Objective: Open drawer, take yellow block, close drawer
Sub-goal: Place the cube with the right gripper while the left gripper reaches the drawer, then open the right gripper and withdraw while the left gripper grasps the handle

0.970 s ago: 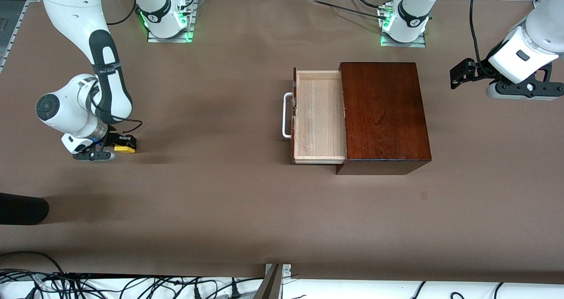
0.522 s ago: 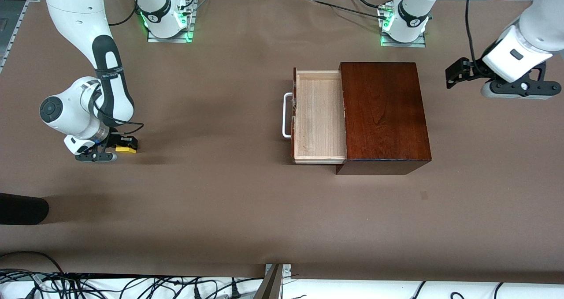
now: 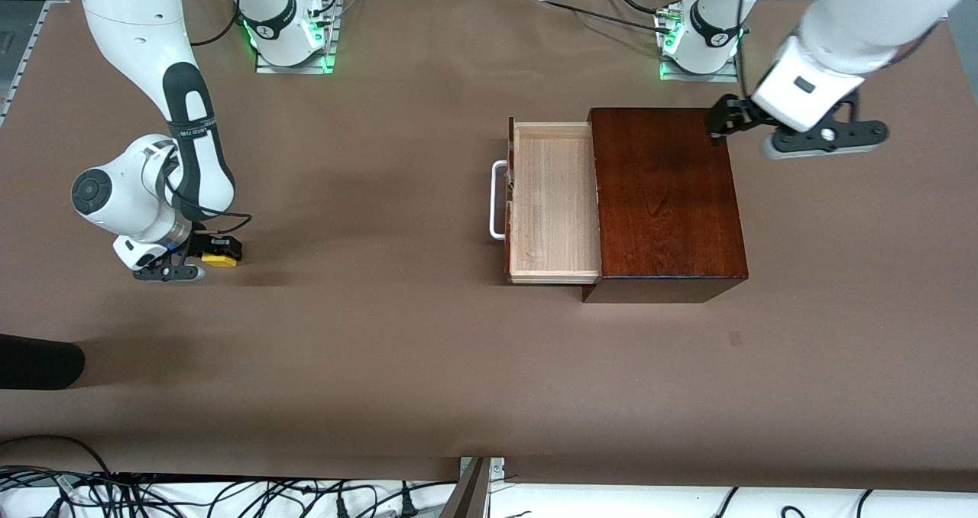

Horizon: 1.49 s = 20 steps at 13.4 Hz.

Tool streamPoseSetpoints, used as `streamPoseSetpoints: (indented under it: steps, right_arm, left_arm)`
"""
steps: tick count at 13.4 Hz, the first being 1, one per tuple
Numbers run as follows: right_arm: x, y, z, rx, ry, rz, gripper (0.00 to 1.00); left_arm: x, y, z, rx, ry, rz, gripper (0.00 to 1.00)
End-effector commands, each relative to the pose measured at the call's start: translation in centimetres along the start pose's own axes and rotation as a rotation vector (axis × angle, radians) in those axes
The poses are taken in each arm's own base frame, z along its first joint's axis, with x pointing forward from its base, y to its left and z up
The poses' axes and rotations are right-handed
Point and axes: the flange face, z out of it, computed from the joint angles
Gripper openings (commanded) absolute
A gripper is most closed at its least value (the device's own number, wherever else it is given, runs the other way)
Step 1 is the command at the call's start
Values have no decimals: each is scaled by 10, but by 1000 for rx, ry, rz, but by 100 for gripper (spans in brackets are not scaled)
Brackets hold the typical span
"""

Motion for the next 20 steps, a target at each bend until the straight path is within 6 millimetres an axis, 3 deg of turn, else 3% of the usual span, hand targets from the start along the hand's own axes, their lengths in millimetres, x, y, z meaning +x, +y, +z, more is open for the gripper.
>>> streamPoseSetpoints:
  steps: [1, 5, 8, 12, 17, 18, 20]
  right_arm:
    - [18, -7, -20, 35, 10, -39, 100]
    - [41, -5, -84, 50, 0, -111, 100]
    - [60, -8, -133, 59, -22, -160, 100]
    - [78, -10, -189, 33, -60, -210, 100]
    - [82, -15, -233, 8, -64, -200, 100]
    - [82, -23, -237, 0, -66, -198, 100]
    - [75, -26, -251, 3, -58, -179, 100]
  left_arm:
    - [-2, 43, 7, -17, -25, -64, 100]
    - [-15, 121, 25, -19, -36, -176, 100]
    - [-27, 169, 50, -25, -34, -271, 100]
    - [-53, 264, 92, -38, -59, -451, 100]
    - [-75, 364, 157, -94, -87, -725, 100]
    - [-79, 381, 170, -104, -93, -772, 100]
    - [-78, 400, 192, -131, -107, -899, 100]
